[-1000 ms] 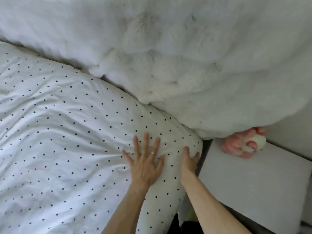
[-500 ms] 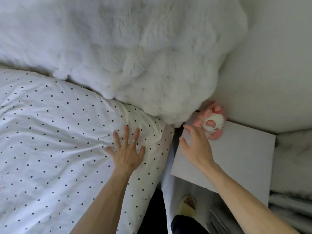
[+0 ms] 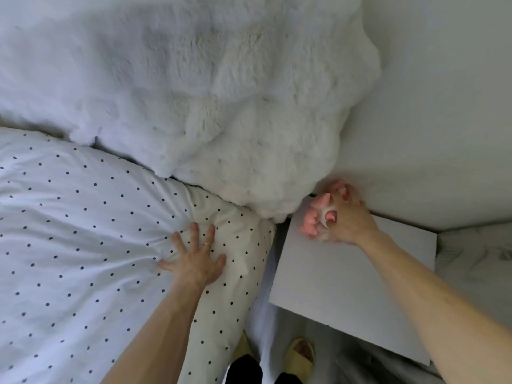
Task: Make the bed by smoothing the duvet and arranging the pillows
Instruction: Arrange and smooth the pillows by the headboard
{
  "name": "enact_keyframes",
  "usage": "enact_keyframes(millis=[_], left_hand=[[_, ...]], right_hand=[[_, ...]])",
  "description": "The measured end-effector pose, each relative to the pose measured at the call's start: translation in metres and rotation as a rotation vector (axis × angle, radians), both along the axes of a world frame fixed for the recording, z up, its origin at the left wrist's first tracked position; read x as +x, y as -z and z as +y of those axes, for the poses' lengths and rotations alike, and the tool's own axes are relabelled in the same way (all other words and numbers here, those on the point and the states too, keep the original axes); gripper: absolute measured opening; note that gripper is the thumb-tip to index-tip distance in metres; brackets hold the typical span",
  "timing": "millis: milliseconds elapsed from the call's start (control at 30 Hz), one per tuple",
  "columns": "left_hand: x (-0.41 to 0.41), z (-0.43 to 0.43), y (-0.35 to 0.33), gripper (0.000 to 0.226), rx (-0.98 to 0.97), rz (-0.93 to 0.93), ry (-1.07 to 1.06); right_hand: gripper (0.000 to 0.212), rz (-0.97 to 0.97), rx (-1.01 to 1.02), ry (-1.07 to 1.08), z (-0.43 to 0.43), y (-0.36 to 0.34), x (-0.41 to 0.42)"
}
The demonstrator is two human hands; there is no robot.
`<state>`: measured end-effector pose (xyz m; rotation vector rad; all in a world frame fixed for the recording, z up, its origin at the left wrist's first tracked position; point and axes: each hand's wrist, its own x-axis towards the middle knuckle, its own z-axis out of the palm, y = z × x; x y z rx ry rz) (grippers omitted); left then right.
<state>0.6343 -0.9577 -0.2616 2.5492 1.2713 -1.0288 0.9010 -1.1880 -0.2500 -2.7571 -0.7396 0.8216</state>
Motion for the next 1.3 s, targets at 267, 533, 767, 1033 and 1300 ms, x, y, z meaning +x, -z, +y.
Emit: enact_keyframes(millis=[267,533,767,1033,1300], left_hand=[[0.000,0.005,-0.002,0.078,-0.054,0.030,0.015],[0.002,0.012,0.004,0.078,-0.094,0.043,0.015],[0.000,0.013,0.003,0.077,-0.089,0.034,0.027],[-0.001,0.009,0.004,0.077,-0.056,0.027,0.048],[-0.004,0.002,0.007,0.077,0.014,0.022,0.074]], right_hand=[[0.076,-0.034,-0.068,0.078,-0.002,0.008,0.000],[0.077,-0.037,-0.080,0.371,-0.014,0.003,-0.023],[0.074,-0.042,0.012,0.646,-0.039,-0.014,-0.083],[0.078,-0.058,-0.055,0.728,-0.075,-0.010,-0.123],[0.077,-0.039,-0.076,0.687,-0.077,-0.009,-0.122]])
